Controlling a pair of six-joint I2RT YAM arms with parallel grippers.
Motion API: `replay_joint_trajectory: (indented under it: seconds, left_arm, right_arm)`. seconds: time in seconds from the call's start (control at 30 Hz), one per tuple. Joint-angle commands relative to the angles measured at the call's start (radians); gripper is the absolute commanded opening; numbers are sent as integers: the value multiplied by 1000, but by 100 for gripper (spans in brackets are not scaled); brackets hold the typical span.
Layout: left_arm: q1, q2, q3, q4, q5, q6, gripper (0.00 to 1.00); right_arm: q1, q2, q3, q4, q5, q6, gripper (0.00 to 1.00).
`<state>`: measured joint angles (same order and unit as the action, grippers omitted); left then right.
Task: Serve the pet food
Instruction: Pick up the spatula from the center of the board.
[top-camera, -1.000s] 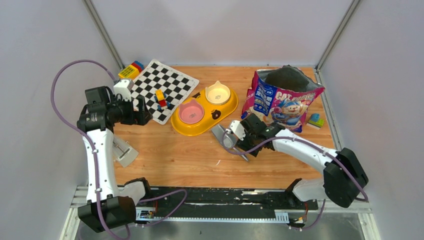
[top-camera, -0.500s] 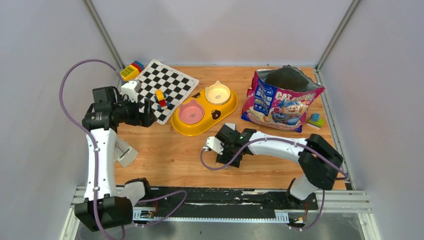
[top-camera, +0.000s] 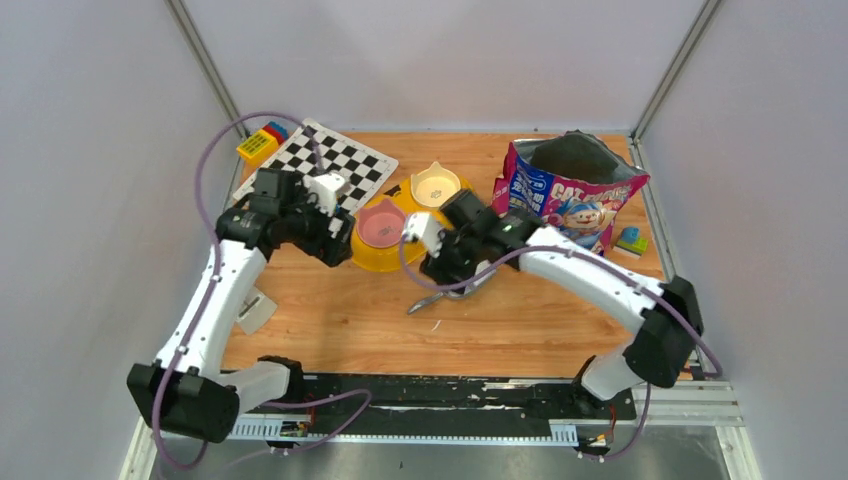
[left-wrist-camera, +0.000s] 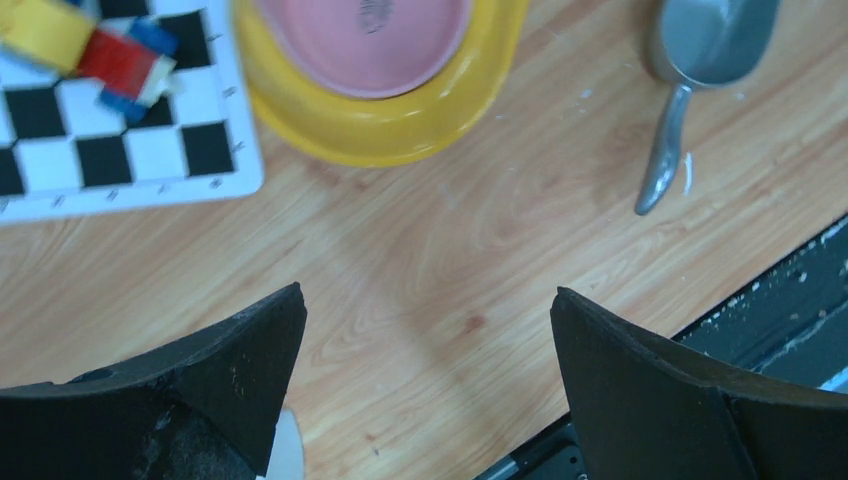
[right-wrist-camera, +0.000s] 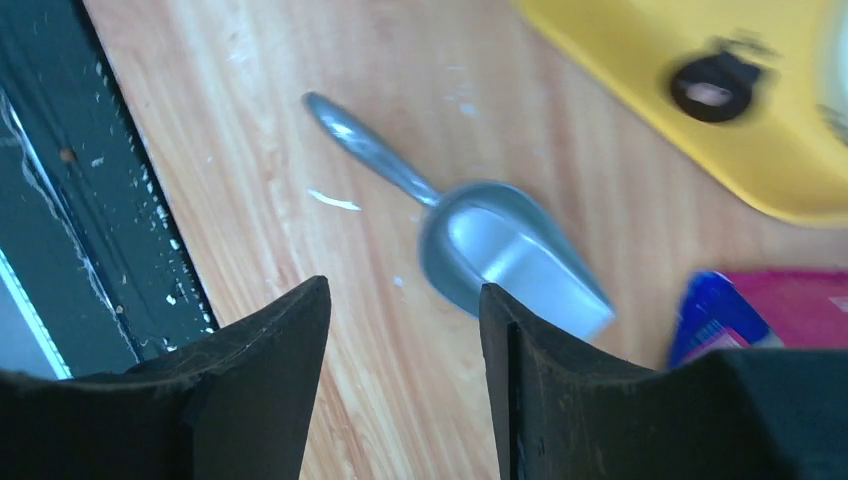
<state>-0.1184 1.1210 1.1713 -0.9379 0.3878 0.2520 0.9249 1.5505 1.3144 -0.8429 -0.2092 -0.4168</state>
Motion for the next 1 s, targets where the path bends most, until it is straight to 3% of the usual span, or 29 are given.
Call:
replay_joint_trajectory:
  seconds: [0.0, 0.13, 0.3, 0.4, 0.8, 0.97]
  left_arm:
    - [-222, 116, 7, 91, -141, 44, 100]
    - [-436, 264, 60, 144, -208, 77, 100]
    - [-568, 438, 178, 158, -235, 89, 100]
    - [-641, 514, 209, 155, -258, 65, 100]
    - [-800, 584, 129, 158, -192, 14, 100]
    - [-820, 621, 104, 160, -241, 28, 99]
  right_arm:
    - [-316, -148, 29, -74, -267, 12, 57]
    - [-500, -210, -80, -4, -389, 47, 57]
    - [-537, -287, -258, 163, -349, 122, 58]
    - [-569, -324, -282, 188, -297, 120, 58]
    - [-646, -374, -297, 211, -305, 130, 58]
    - [-656, -389, -299, 214, -312, 133, 58]
